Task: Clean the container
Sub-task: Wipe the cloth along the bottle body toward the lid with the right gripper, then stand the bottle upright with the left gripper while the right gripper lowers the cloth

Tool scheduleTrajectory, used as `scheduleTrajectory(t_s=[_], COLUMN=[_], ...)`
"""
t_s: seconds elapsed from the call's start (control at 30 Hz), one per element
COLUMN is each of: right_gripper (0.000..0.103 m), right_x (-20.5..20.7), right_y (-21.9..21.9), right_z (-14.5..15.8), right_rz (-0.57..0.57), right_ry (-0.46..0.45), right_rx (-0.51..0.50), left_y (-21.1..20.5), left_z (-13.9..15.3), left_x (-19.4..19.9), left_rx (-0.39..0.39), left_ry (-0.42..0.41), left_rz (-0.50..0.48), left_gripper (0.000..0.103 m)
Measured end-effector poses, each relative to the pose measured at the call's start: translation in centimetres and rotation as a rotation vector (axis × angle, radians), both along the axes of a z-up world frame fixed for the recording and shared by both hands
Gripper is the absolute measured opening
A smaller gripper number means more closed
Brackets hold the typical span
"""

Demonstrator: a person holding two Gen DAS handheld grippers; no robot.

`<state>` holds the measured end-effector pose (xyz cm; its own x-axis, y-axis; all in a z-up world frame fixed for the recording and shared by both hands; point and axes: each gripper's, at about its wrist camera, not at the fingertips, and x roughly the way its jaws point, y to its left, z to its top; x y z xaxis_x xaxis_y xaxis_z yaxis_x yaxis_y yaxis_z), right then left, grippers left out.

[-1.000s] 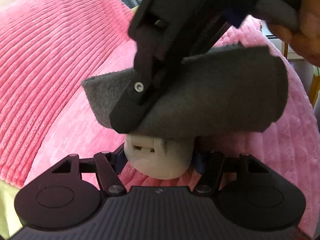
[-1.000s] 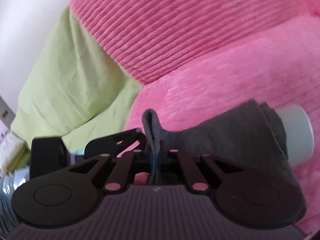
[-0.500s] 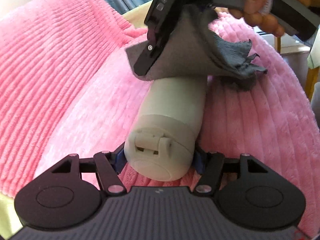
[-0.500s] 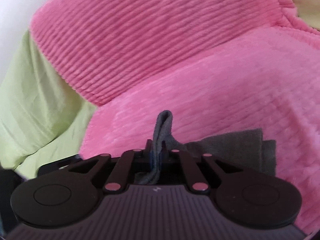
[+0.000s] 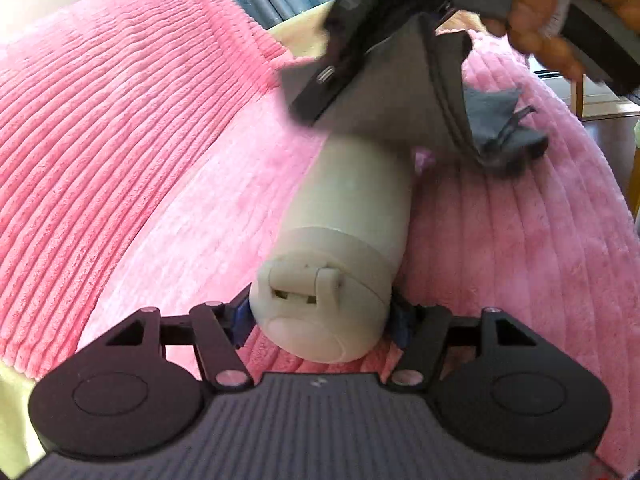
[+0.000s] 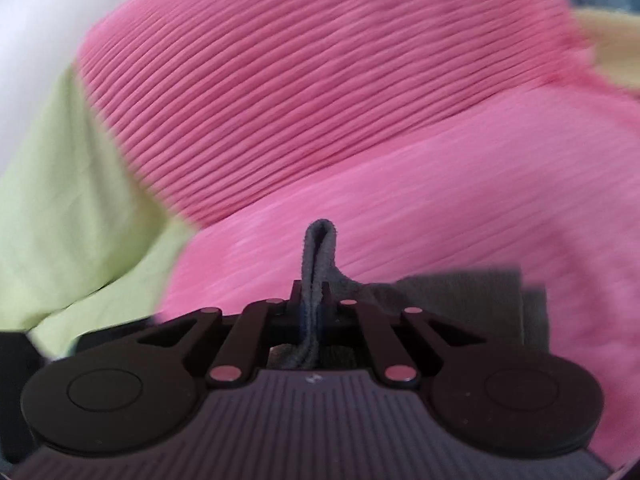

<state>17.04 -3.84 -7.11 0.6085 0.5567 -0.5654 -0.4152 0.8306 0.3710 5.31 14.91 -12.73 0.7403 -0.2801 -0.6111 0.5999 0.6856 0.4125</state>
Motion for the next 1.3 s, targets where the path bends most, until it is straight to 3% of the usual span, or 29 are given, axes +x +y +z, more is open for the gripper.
scheduleTrajectory(t_s=[0.1,0.4,0.43,0.6,0.7,0.83,0.9,1.03,1.13,1.17,1.3], right_gripper=[0.004,0.005,0.005,0.005,0.005,0.005,0.005,0.012,0.013,0.018,0.024], right_x=[0.9,3.2,3.3,3.6,5.5,9.4,10.7,10.3,10.9,11.3,9.9], right_y=[-3.4,-8.4,-9.0,-9.5,-7.8,-5.1,-5.2,-7.3,-10.3,-11.4,-13.4], right_z=[0.3,3.2,3.9,5.4,3.8,0.1,-1.6,-1.9,-1.5,-1.1,1.2], right_rz=[-0.080,-0.295,-0.309,-0.325,-0.258,-0.174,-0.190,-0.240,-0.271,-0.279,-0.356], right_ry=[-0.008,-0.177,-0.211,-0.339,-0.317,-0.153,-0.079,-0.053,0.023,0.063,0.016], right_rx=[0.047,-0.020,-0.036,-0.248,-0.381,-0.488,-0.519,-0.458,-0.278,-0.202,-0.132], left_y=[0.1,-0.2,-0.7,-1.5,-2.1,-3.1,-3.3,-4.1,-4.6,-4.8,-5.3], left_z=[0.7,4.4,4.4,5.7,6.8,8.1,8.7,9.4,9.7,9.9,10.3], left_x=[0.0,1.7,3.5,5.1,6.7,8.8,9.7,11.1,12.0,12.4,14.1], left_rx=[0.026,0.065,0.076,0.052,0.021,-0.011,-0.034,-0.059,-0.062,-0.068,-0.080], left_ry=[-0.010,-0.032,-0.036,-0.021,-0.014,-0.015,-0.007,-0.018,-0.026,-0.024,-0.026], left_rz=[0.003,-0.003,-0.008,-0.015,-0.016,-0.002,0.015,0.023,0.023,0.024,0.028], left_gripper=[0.067,0.066,0.066,0.067,0.067,0.068,0.068,0.069,0.069,0.069,0.070])
